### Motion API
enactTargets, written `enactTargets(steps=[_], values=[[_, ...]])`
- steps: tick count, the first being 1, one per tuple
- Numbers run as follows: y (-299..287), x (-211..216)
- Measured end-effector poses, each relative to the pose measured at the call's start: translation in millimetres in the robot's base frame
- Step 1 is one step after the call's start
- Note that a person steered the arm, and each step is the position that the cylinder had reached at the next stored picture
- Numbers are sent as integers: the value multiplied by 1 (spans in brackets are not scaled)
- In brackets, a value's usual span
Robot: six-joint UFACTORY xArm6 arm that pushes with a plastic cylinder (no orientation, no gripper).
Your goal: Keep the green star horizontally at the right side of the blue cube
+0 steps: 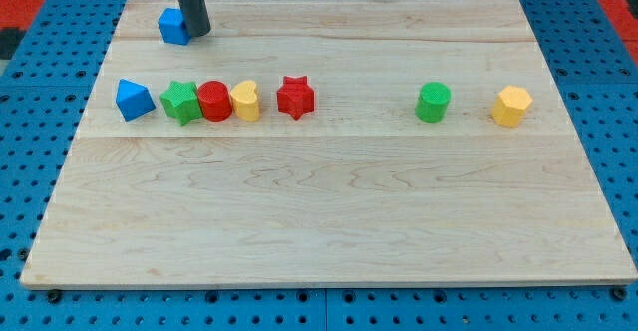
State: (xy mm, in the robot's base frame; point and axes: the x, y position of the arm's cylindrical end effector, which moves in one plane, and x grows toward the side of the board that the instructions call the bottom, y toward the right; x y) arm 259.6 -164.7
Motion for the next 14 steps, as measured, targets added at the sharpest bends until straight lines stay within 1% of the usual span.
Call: enactTargets(steps=[2, 3, 4, 5, 7, 8, 9, 10, 11, 12, 13, 14], values=[[5, 0], [50, 0], [78, 2], [80, 23], [238, 71], [247, 146], [222, 217], [109, 248], [10, 232], [25, 201], [13, 175], [-7, 185]])
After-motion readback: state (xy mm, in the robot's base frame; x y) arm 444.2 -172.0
